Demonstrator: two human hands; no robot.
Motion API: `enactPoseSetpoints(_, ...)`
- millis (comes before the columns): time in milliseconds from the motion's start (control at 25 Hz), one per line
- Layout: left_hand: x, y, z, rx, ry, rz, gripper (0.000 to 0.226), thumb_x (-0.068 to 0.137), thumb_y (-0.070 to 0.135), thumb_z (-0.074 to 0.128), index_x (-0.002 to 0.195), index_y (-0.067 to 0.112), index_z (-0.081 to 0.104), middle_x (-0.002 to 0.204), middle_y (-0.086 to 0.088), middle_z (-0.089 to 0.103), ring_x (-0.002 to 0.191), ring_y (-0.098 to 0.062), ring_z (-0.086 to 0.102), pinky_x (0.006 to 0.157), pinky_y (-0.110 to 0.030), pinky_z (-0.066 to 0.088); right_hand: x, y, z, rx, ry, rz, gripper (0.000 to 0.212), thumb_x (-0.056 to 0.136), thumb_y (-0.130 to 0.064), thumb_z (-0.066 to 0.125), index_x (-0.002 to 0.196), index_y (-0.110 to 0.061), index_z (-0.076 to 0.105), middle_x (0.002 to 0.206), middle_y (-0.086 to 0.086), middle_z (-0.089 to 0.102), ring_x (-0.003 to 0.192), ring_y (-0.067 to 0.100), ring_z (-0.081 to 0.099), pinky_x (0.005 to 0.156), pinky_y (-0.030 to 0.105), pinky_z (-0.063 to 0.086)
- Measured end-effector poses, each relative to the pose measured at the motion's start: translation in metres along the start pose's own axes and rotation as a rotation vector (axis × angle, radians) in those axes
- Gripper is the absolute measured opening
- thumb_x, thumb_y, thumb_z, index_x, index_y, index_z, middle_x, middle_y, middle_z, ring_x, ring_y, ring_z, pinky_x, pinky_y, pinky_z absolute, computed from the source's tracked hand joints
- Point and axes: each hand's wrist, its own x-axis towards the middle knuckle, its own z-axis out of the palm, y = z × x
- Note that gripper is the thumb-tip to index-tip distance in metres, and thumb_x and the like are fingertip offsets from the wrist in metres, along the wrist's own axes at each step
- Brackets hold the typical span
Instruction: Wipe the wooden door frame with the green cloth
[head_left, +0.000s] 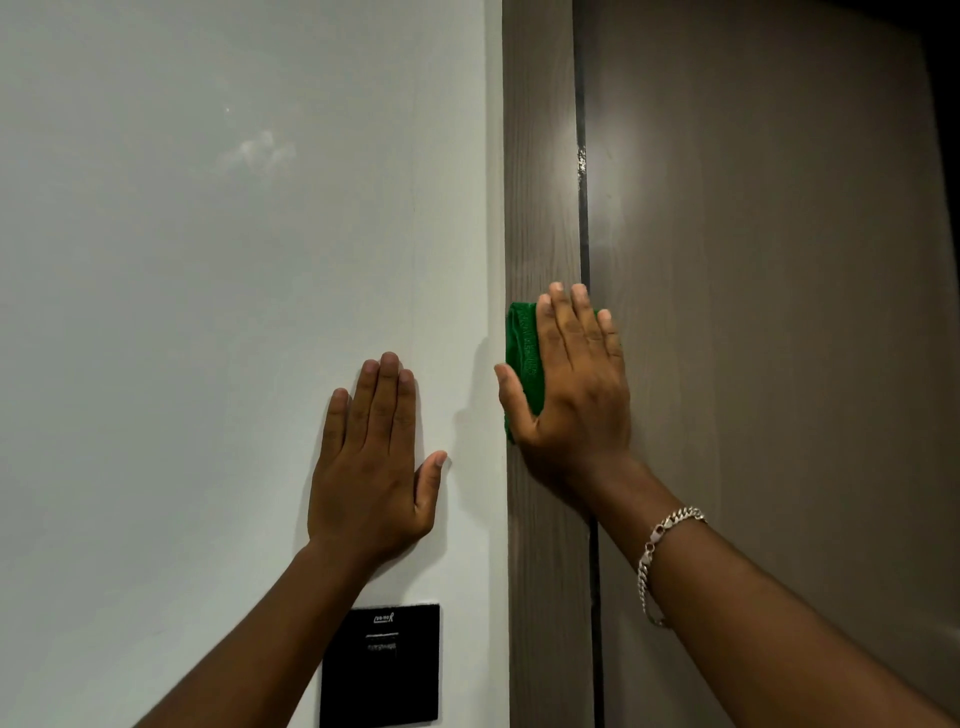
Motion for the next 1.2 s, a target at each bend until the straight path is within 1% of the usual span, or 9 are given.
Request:
enactPoseSetpoints(200, 0.001, 0.001, -0.003, -0.008, -0.012, 0.002, 0.080, 0.092, 0.050, 0.030, 0.154, 0.005, 0.009, 0.165, -0.016, 0.007, 0.154, -0.030, 0.005, 0.124, -0.051, 0.014, -0.040, 0.013, -0.007, -0.013, -0.019, -0.221, 0.073, 0.097, -0.048, 0.047, 0.152, -0.002, 0.033, 0.162, 0.016, 0.032, 0.154, 0.031, 0.024, 0.126, 0.051, 0.022)
enactPoseSetpoints(360, 0.001, 0.000, -0.002, -0.003, -0.014, -0.003, 0.080, 0.092, 0.050, 0.031, 0.154, 0.005, 0.009, 0.165, -0.016, 0.008, 0.154, -0.030, 0.004, 0.123, -0.052, 0.017, 0.003, 0.003, -0.004, 0.017, 0.019, 0.018, 0.073, 0.098, -0.049, 0.041, 0.153, -0.003, 0.031, 0.162, 0.016, 0.031, 0.155, 0.030, 0.021, 0.128, 0.047, 0.016)
enactPoseSetpoints(440, 0.000, 0.000, 0.000, -0.007, -0.011, -0.004, 0.079, 0.093, 0.052, 0.027, 0.154, 0.006, 0.009, 0.165, -0.015, 0.008, 0.154, -0.030, 0.005, 0.123, -0.052, 0.017, 0.019, -0.001, -0.001, 0.008, 0.032, 0.034, 0.074, 0.098, -0.051, 0.040, 0.153, -0.003, 0.031, 0.162, 0.016, 0.031, 0.154, 0.030, 0.021, 0.128, 0.047, 0.016)
enactPoseSetpoints(560, 0.000, 0.001, -0.001, -0.010, -0.011, -0.005, 0.079, 0.093, 0.053, 0.025, 0.154, 0.006, 0.009, 0.165, -0.015, 0.008, 0.154, -0.030, 0.005, 0.124, -0.050, 0.015, -0.001, 0.007, -0.002, -0.028, -0.003, -0.164, 0.075, 0.097, -0.051, 0.044, 0.153, -0.003, 0.031, 0.162, 0.016, 0.031, 0.154, 0.030, 0.023, 0.128, 0.047, 0.018)
enactPoseSetpoints(640, 0.000, 0.001, -0.002, -0.007, -0.010, 0.004, 0.079, 0.092, 0.050, 0.030, 0.154, 0.005, 0.009, 0.165, -0.016, 0.008, 0.154, -0.030, 0.005, 0.124, -0.050, 0.014, -0.020, 0.017, -0.005, -0.040, -0.003, -0.291, 0.074, 0.096, -0.050, 0.047, 0.150, -0.001, 0.037, 0.159, 0.019, 0.037, 0.151, 0.033, 0.030, 0.124, 0.051, 0.026)
enactPoseSetpoints(720, 0.000, 0.000, -0.002, -0.004, -0.010, 0.004, 0.080, 0.092, 0.049, 0.032, 0.154, 0.005, 0.009, 0.165, -0.016, 0.007, 0.154, -0.030, 0.004, 0.124, -0.050, 0.014, -0.017, 0.019, -0.006, -0.028, 0.027, -0.251, 0.071, 0.096, -0.048, 0.047, 0.148, 0.000, 0.041, 0.157, 0.020, 0.040, 0.149, 0.034, 0.033, 0.123, 0.052, 0.029)
enactPoseSetpoints(880, 0.000, 0.001, 0.000, -0.003, -0.010, -0.003, 0.080, 0.092, 0.050, 0.031, 0.154, 0.004, 0.009, 0.165, -0.016, 0.007, 0.153, -0.031, 0.005, 0.124, -0.051, 0.015, 0.030, 0.005, -0.005, -0.019, 0.002, -0.077, 0.072, 0.098, -0.050, 0.040, 0.152, -0.003, 0.033, 0.160, 0.017, 0.035, 0.153, 0.030, 0.027, 0.127, 0.047, 0.019)
enactPoseSetpoints(1040, 0.000, 0.001, 0.001, 0.014, -0.007, 0.003, 0.080, 0.092, 0.050, 0.031, 0.154, 0.004, 0.008, 0.165, -0.017, 0.007, 0.154, -0.030, 0.004, 0.125, -0.050, 0.012, 0.062, 0.004, -0.007, -0.046, -0.048, -0.053, 0.076, 0.097, -0.053, 0.038, 0.153, -0.002, 0.030, 0.161, 0.019, 0.032, 0.153, 0.031, 0.024, 0.128, 0.045, 0.015)
enactPoseSetpoints(1200, 0.001, 0.000, 0.004, 0.011, 0.015, -0.003, 0.081, 0.092, 0.051, 0.030, 0.154, 0.006, 0.005, 0.166, -0.015, 0.005, 0.154, -0.029, 0.001, 0.125, -0.048, 0.009, 0.042, 0.002, -0.008, -0.020, -0.064, -0.058, 0.079, 0.097, -0.054, 0.039, 0.154, -0.002, 0.026, 0.163, 0.019, 0.028, 0.154, 0.032, 0.021, 0.128, 0.045, 0.013)
